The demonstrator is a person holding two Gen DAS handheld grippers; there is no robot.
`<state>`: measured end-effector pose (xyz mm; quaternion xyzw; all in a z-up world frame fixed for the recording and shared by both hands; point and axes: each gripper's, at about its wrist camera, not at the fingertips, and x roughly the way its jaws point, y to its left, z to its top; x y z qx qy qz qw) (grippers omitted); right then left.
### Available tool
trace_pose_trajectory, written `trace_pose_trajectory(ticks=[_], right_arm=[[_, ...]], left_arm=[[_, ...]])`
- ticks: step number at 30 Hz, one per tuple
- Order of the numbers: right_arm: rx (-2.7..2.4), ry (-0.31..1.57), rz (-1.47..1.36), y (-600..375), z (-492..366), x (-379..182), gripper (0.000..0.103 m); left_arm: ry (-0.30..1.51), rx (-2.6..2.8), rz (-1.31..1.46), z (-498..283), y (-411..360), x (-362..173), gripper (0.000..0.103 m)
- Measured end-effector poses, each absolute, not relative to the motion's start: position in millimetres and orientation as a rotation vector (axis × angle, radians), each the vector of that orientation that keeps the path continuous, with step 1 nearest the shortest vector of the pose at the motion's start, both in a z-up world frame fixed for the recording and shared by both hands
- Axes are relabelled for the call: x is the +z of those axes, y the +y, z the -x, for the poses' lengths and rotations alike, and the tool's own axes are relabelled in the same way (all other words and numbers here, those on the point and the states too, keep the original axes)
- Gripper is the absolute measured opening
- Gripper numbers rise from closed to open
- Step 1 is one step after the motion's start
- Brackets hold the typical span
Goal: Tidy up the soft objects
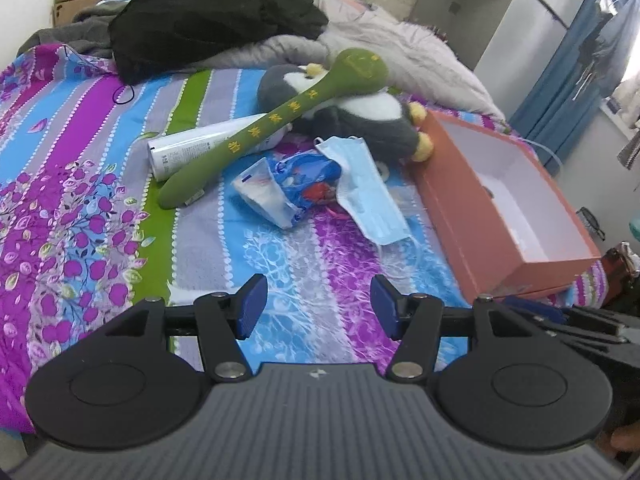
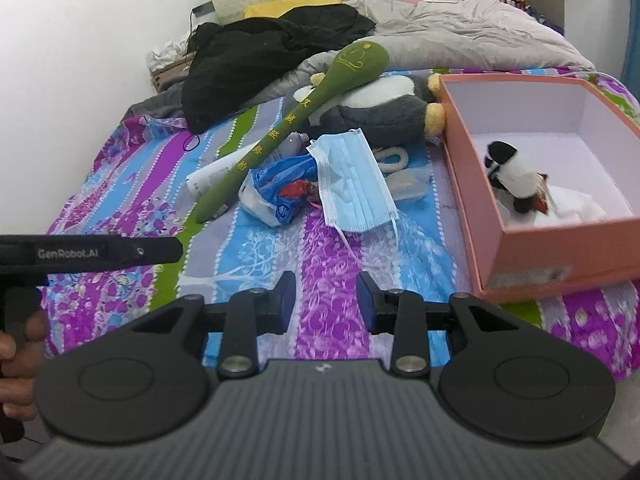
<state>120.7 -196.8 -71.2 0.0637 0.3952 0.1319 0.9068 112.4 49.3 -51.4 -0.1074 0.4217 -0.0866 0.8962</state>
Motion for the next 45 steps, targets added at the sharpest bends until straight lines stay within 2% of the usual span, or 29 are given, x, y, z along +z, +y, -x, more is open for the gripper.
trace_pose_trajectory(ticks=[11,13,15,16,24,27,30,32,34,35,38,40,45], right_arm=[[0.324,0.865,-0.051,-170,-201,-109,0.037],[0.332,0.875,-0.04,-166,-214,-117,0.037],[0.334,0.881,-0.027,-163,-225,-123,0.041],[0.336,0.882,-0.023,-162,-229,-126,0.047],[0.34,0.898,0.083,-150,-260,-154,0.047],[0.364,0.895,0.147,-142,-263,-162,0.046],[0.361,0.901,0.194,-135,-265,-167,0.035],[0.373,0.911,0.198,-135,-265,-168,0.024],[0.382,0.92,0.207,-134,-264,-168,0.021],[0.376,0.92,0.217,-134,-263,-168,0.015],[0.372,0.916,0.214,-136,-260,-165,0.007],[0.377,0.91,0.214,-137,-255,-160,0.006],[0.377,0.875,0.22,-139,-237,-143,0.006]], left_arm=[[0.933,-0.162,0.162,-211,53,-93,0.063],[0.937,-0.166,0.148,-227,51,-99,0.067],[0.938,-0.17,0.128,-244,47,-105,0.067],[0.939,-0.174,0.113,-252,46,-108,0.067],[0.929,-0.219,0.027,-305,29,-126,0.067],[0.927,-0.231,-0.028,-318,20,-134,0.067],[0.934,-0.237,-0.047,-328,14,-142,0.067],[0.943,-0.241,-0.053,-333,12,-148,0.067],[0.957,-0.245,-0.05,-336,11,-153,0.063],[0.96,-0.243,-0.045,-337,12,-155,0.061],[0.964,-0.241,-0.033,-335,15,-157,0.046],[0.961,-0.233,-0.012,-331,19,-154,0.038],[0.944,-0.189,0.096,-315,32,-142,0.03]])
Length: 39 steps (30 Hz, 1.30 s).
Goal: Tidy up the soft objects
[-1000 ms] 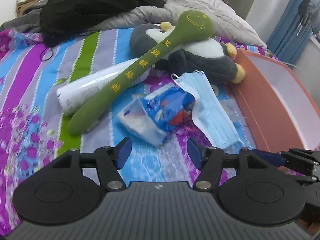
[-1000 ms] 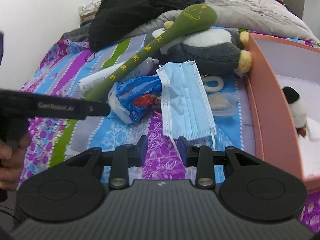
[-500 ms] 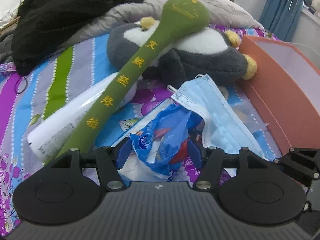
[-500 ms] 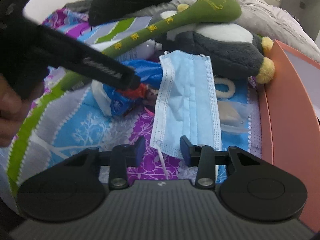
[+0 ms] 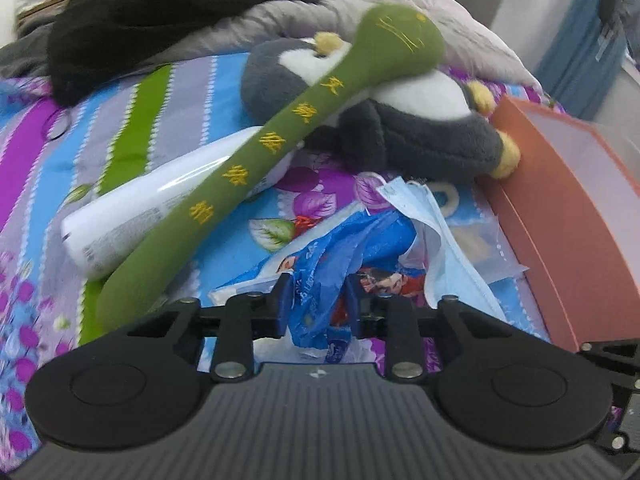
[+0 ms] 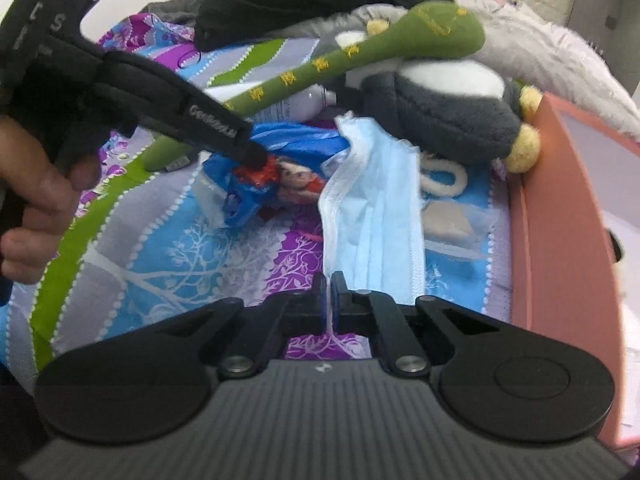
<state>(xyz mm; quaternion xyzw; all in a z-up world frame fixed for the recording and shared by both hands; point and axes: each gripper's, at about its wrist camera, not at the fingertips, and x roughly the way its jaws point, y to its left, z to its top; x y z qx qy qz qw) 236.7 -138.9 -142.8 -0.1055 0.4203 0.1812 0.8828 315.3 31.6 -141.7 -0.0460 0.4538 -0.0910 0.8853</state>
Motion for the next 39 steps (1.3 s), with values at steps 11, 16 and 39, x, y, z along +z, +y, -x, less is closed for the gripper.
trace_pose_trajectory(ticks=[11,16,39], right_arm=[[0.346,0.808,0.219,-149,-185,-107,0.006],[0.325,0.799,0.233,-153,-161,-101,0.006],[0.381,0.9,-0.08,-186,-136,-124,0.045]], left_arm=[[0.891,-0.073,0.227,-235,50,-109,0.026],[0.885,-0.05,0.254,-200,56,-102,0.026],[1.045,-0.127,0.125,-151,33,-128,0.05]])
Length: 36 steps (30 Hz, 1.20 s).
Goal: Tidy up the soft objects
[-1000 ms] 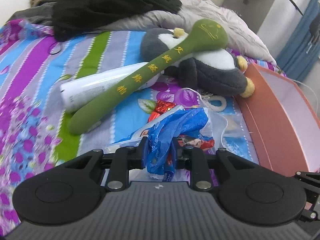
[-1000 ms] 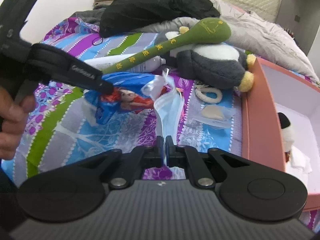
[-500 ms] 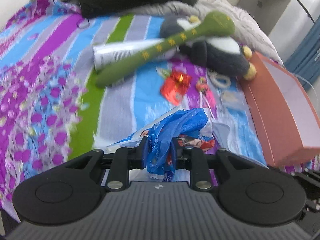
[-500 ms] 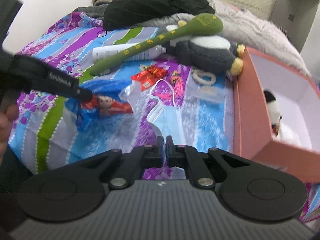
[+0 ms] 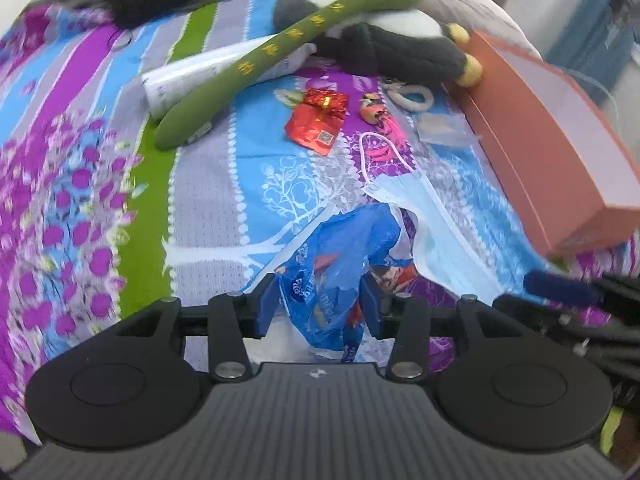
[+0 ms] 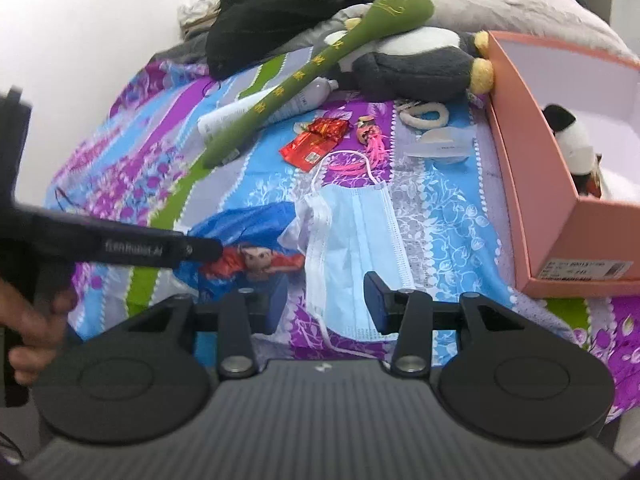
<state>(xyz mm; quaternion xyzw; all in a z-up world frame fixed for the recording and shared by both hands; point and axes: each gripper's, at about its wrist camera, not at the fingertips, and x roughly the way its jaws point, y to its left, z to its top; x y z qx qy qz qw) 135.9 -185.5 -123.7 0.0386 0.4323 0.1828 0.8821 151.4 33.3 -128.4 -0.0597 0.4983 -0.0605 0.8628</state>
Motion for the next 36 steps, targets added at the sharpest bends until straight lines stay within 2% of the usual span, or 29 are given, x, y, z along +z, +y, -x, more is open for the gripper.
trace_pose_trajectory(ticks=[8,11,22,27,32,36], right_arm=[[0.354,0.955,-0.054,-186,-160,-151,0.046],[0.34,0.98,-0.015,-181,-169,-167,0.052],[0.351,0.996,0.095,-164,-174,-195,0.053],[0.367,1.001,0.106,-160,-173,-194,0.039],[0.362,1.004,0.077,-157,-174,-191,0.012],[0.346,1.003,0.059,-159,-174,-186,0.007]], left_arm=[[1.026,-0.214,-0.033,-159,18,-129,0.06],[1.03,-0.227,-0.086,-163,13,-135,0.061],[1.057,-0.223,-0.08,-170,10,-157,0.059],[1.052,-0.209,-0.067,-171,10,-159,0.046],[1.041,-0.196,-0.057,-169,9,-157,0.034],[1.03,-0.189,-0.039,-166,10,-153,0.027]])
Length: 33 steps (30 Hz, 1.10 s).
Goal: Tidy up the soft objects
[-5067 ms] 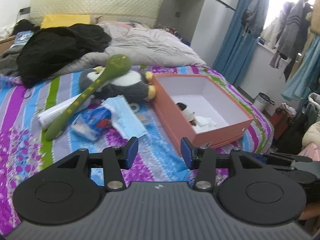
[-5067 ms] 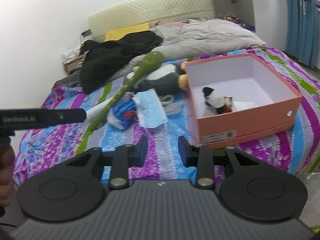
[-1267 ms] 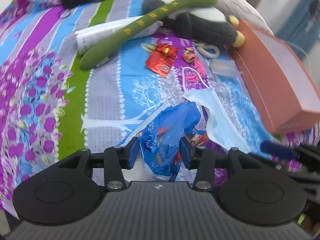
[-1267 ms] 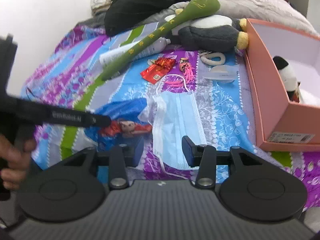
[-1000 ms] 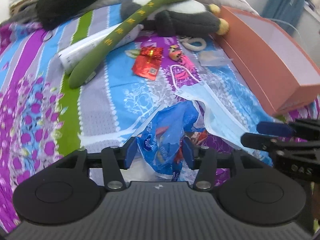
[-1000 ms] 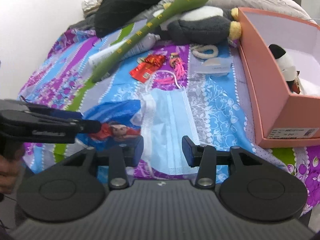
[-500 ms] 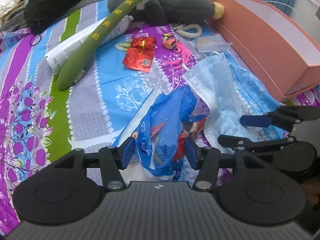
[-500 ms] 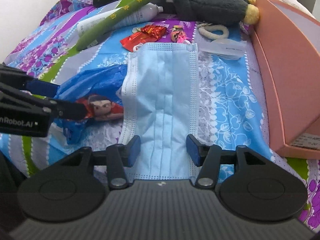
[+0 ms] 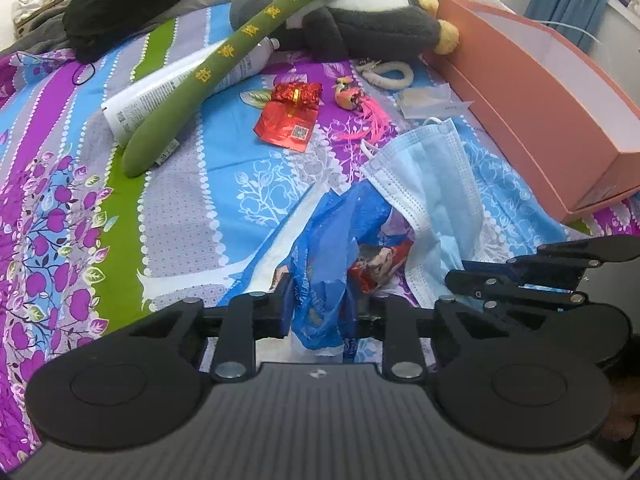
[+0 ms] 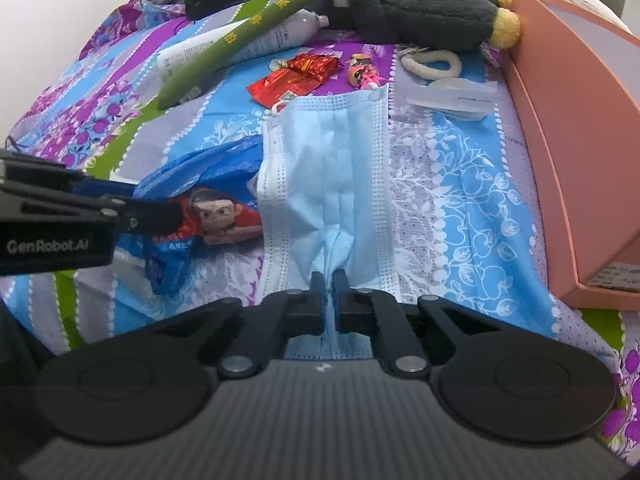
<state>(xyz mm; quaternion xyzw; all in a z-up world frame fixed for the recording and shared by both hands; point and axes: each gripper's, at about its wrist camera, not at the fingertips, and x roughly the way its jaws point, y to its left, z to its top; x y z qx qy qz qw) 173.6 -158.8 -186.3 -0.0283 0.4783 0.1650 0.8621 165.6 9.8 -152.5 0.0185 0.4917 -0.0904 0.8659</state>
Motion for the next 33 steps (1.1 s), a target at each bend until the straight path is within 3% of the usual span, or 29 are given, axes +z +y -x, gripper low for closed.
trace_pose_trajectory(ticks=[33], right_arm=[[0.187,0.657,-0.028,-207,-89,-31,0.004]], left_arm=[[0.774,-0.198,0.16,-90,7,-32,0.025]])
